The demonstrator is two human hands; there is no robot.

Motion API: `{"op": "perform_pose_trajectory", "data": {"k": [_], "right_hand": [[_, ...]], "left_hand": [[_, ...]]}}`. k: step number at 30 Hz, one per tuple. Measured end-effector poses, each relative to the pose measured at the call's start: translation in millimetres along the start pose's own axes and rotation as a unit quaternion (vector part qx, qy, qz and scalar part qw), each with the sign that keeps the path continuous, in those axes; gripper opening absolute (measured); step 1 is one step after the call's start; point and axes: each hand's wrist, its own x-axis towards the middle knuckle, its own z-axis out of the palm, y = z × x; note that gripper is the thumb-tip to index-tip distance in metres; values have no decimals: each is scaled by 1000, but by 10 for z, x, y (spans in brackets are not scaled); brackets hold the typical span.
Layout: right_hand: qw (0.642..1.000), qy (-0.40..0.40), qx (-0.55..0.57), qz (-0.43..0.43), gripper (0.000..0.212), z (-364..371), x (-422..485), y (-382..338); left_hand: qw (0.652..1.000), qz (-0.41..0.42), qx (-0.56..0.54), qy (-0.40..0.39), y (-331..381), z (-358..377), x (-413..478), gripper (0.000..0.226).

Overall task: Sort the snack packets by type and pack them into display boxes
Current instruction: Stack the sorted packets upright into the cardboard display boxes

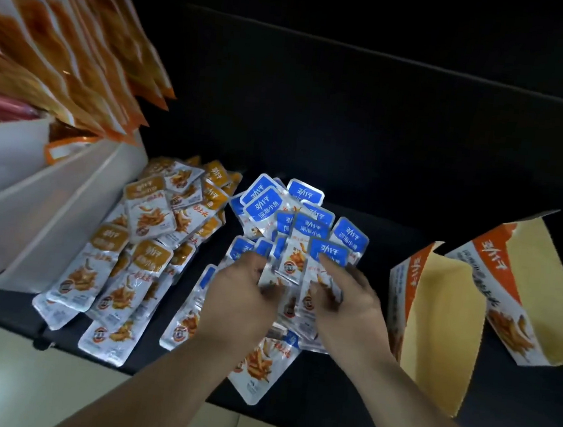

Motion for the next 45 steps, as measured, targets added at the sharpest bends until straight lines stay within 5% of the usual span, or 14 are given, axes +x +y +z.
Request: {"op": "perform_pose_trajectory", "data": {"k": [3, 9, 19, 27, 32, 36, 41, 45], "right_hand": [[1000, 16, -9, -17, 54, -11, 5, 34], [1000, -17, 19, 7, 56, -85, 59, 10], [986, -62, 153, 35, 55, -196, 1, -161], [972, -94, 211, 43, 44, -262, -83, -415], [957, -51, 281, 49, 68, -425, -71, -685], [935, -80, 339, 63, 86, -533, -78, -906], [936, -95, 336, 45, 93, -638, -307, -939], [951, -92, 296, 11, 105, -915, -388, -873]], "left_hand": [[999, -26, -30, 12, 101, -23, 67, 9], [997, -37, -70, 16, 241, -60, 217, 38], [986, -62, -118, -100, 404, 11, 143, 17], [980, -44, -183, -56, 421, -14, 33, 24], [962, -20, -271, -13, 464, -238, -123, 26], [961, 44, -265, -65, 595, -342, -400, 34], [969, 115, -184, -119, 742, -258, -551, 73], [952, 128, -183, -209, 881, -182, -576, 80]]}}
